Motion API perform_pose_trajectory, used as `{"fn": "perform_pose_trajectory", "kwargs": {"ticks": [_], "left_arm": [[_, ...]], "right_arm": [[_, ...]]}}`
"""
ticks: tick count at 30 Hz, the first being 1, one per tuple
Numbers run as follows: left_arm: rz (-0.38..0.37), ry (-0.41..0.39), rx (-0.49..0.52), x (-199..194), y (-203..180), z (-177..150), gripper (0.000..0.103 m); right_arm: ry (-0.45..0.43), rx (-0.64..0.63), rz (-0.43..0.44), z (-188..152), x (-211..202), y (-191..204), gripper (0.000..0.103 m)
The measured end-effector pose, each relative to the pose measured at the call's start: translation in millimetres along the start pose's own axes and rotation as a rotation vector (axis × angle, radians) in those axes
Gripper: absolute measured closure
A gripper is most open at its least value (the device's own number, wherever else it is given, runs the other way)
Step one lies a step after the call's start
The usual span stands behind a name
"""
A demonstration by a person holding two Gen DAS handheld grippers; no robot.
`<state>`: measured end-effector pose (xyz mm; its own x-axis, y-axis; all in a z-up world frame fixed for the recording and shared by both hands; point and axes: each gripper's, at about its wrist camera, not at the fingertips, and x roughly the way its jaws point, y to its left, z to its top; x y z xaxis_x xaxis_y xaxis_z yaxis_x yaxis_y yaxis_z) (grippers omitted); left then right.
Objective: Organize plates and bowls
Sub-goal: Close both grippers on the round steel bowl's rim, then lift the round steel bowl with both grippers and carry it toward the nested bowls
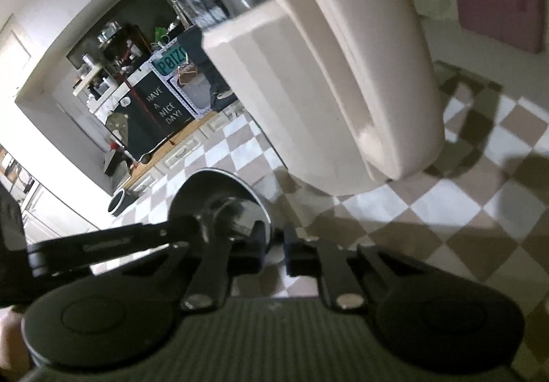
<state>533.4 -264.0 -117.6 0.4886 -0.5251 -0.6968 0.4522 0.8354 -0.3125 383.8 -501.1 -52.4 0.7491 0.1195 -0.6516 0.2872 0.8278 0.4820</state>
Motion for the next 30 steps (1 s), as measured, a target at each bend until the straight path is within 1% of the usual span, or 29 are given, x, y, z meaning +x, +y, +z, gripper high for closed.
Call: {"fn": "perform_pose_trajectory", "kwargs": {"ticks": [3, 8, 13, 18, 21, 23, 27, 30], "left_arm": [[-0.009, -0.014, -0.003, -29, -4, -6, 0.089], [-0.017, -0.054, -0.015, -91, -13, -23, 0.089], [-0.041, -0.095, -0.062, -153, -18, -44, 0.089], [-0.013, -0.112, -0.039, -209, -35, -71, 0.089], [0.018, -0.100, -0.026, -233, -44, -93, 0.088], [0.025, -0.096, -0.028, -246, -46, -106, 0.088], [0.016, -0.100, -0.056, -271, -46, -129, 0.088], [0.005, -0.101, -0.059, -283, -49, -146, 0.088]], "right_arm": [[-0.005, -0.020, 0.010, 0, -16, 8, 0.094], [-0.027, -0.084, 0.036, -4, -63, 30, 0.094], [-0.043, -0.134, 0.071, -23, -119, 54, 0.094], [-0.038, -0.184, 0.080, -45, -161, 78, 0.094], [-0.021, -0.232, 0.058, -62, -180, 88, 0.094], [-0.003, -0.257, 0.050, -69, -186, 93, 0.094], [0.032, -0.270, 0.043, -81, -195, 98, 0.095], [0.049, -0.288, 0.030, -95, -202, 100, 0.095]]}}
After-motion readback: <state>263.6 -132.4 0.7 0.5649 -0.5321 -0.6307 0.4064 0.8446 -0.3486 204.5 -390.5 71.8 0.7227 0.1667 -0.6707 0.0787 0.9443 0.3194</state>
